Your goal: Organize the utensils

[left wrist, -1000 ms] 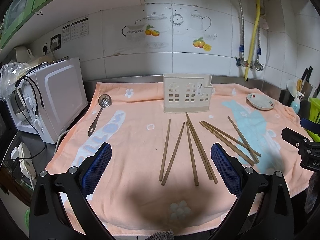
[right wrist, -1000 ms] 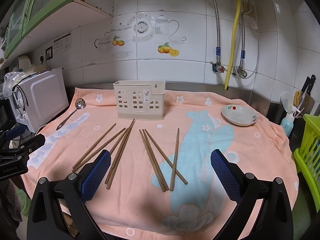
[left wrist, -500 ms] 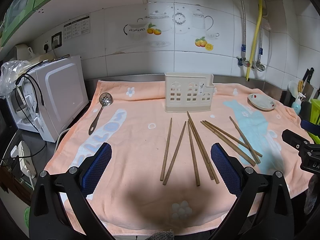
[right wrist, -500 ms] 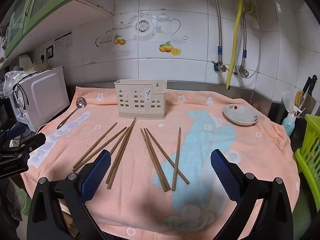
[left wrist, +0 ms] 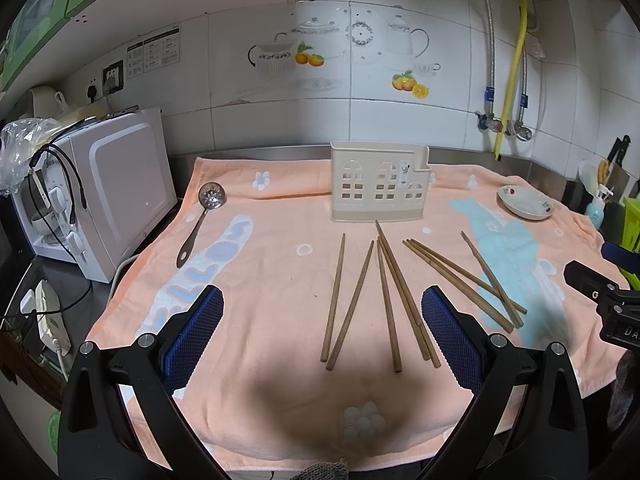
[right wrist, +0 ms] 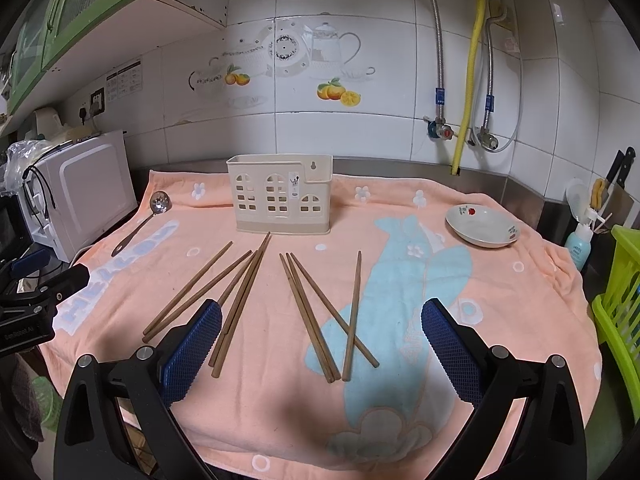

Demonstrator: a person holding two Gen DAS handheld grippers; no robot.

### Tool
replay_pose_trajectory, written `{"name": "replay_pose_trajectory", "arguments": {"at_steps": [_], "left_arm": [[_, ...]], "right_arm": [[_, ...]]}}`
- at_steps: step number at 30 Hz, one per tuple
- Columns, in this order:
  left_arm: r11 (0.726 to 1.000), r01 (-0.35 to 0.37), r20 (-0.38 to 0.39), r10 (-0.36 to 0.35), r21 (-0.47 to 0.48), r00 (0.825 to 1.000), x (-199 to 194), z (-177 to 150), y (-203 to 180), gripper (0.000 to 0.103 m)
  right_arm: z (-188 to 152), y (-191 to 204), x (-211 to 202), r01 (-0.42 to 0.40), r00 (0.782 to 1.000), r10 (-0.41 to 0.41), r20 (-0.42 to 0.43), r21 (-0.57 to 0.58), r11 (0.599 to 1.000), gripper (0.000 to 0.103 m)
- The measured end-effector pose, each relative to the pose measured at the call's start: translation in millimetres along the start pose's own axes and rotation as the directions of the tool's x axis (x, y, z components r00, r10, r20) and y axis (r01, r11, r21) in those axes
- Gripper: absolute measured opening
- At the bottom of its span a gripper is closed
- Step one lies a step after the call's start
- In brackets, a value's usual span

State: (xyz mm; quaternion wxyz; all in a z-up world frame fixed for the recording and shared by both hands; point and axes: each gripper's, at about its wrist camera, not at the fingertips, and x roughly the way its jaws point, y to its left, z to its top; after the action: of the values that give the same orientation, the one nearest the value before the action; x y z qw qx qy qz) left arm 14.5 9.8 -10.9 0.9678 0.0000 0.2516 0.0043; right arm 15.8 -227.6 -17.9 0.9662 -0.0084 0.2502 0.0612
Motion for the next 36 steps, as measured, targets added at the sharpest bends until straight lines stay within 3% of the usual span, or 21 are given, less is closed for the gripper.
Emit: {"name": "replay_pose_trajectory", "arguments": {"at_steps": [36], "left_arm": [[1.0,-0.007,-0.012,0.007,-0.002,1.0,9.1,5.8,1.2,0.098]], "right_arm": [[2.6,-1.3,15.4,-0.008,1.0,0.008,-0.021,0.007,1.0,0.097]]}}
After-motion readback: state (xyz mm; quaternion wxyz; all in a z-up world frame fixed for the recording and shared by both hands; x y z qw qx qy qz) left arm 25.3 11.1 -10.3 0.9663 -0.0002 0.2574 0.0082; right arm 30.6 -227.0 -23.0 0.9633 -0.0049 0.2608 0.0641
